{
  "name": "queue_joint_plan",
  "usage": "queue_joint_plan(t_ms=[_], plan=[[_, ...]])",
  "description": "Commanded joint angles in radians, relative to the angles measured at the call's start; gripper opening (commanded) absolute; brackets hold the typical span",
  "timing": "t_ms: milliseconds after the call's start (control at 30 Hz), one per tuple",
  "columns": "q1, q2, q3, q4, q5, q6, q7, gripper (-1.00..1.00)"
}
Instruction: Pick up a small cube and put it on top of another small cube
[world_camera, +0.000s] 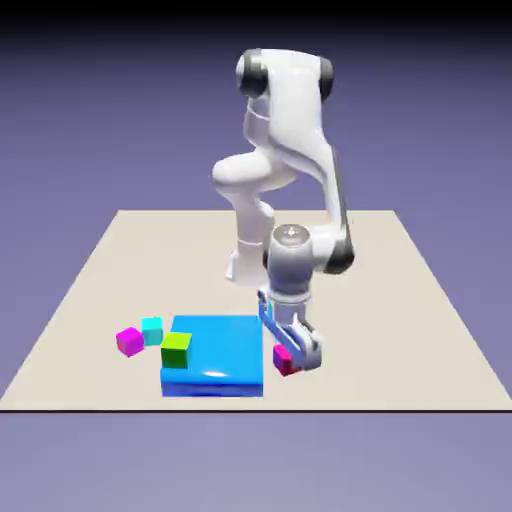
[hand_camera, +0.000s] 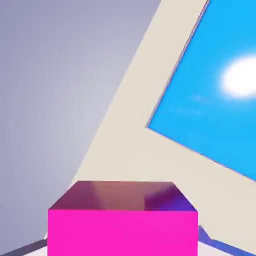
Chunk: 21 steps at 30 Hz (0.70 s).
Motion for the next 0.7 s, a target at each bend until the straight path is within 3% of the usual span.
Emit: queue_joint_plan(t_ms=[0,567,667], plan=[[-0.036,-0.014,0.013,0.000,-0.014,-0.013,-0.036,-1.00],[-0.651,-0.255,0.230,0.006,-0.240,-0.219,-0.661,-1.00],[-0.656,-0.184,0.236,-0.010,-0.223,-0.132,-0.672,-1.00]])
